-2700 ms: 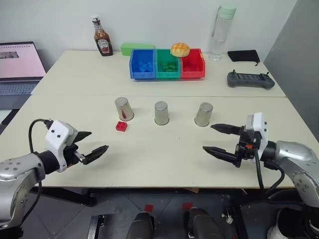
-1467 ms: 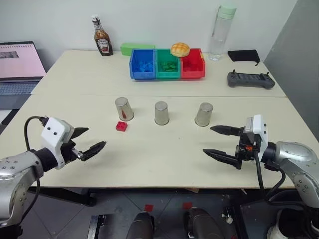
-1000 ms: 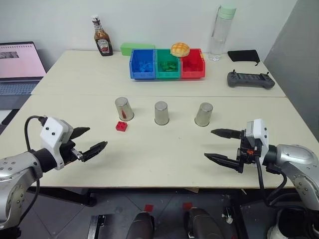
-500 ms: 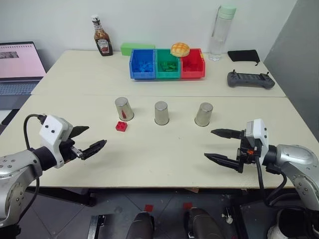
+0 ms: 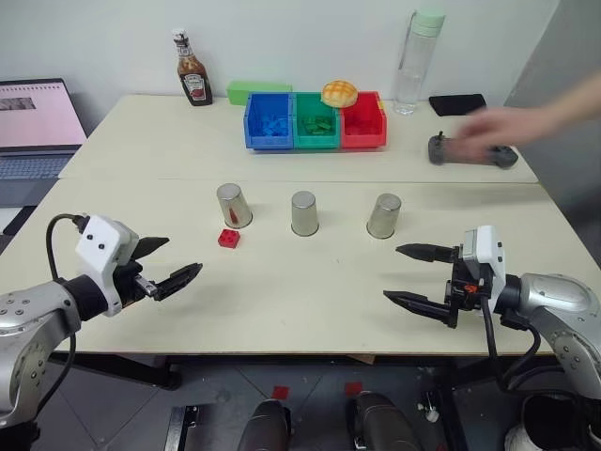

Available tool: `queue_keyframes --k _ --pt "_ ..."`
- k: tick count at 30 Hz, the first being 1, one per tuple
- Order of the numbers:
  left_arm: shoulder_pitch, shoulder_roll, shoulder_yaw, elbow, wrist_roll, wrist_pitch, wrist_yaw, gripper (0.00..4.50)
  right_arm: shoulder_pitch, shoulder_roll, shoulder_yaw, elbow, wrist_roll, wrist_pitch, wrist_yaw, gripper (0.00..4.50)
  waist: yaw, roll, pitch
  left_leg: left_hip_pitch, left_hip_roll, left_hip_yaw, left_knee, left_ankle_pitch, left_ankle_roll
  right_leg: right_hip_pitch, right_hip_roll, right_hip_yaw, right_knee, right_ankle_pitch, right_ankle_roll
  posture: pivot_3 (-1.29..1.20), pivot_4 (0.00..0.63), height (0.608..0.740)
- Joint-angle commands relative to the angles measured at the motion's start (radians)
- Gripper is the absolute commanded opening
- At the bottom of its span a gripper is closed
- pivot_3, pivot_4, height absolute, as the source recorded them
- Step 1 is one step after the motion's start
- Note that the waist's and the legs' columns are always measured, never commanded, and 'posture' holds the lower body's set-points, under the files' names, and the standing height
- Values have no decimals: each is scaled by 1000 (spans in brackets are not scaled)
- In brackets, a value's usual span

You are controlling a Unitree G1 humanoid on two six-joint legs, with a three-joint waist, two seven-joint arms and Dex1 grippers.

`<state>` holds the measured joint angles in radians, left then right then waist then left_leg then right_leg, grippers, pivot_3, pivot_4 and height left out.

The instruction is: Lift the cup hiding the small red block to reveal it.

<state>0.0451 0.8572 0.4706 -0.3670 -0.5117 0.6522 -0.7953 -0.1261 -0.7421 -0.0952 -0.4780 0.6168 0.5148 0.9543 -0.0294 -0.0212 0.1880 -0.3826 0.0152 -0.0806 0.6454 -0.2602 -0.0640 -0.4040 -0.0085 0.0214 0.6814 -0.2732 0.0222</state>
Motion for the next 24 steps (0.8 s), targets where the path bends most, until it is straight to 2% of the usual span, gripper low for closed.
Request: queue_keyframes --k 1,24 --pt "-19 23 17 -28 -12 3 1 4454 4 2 -13 -42 21 1 -11 4500 0 0 0 0 0 0 0 0 0 0 0 0 0 0 0 0 150 740" --pt "-13 26 20 -12 -3 -10 -8 4454 8 9 1 -54 20 4 -25 4500 0 0 0 0 0 0 0 0 0 0 0 0 0 0 0 0 150 740"
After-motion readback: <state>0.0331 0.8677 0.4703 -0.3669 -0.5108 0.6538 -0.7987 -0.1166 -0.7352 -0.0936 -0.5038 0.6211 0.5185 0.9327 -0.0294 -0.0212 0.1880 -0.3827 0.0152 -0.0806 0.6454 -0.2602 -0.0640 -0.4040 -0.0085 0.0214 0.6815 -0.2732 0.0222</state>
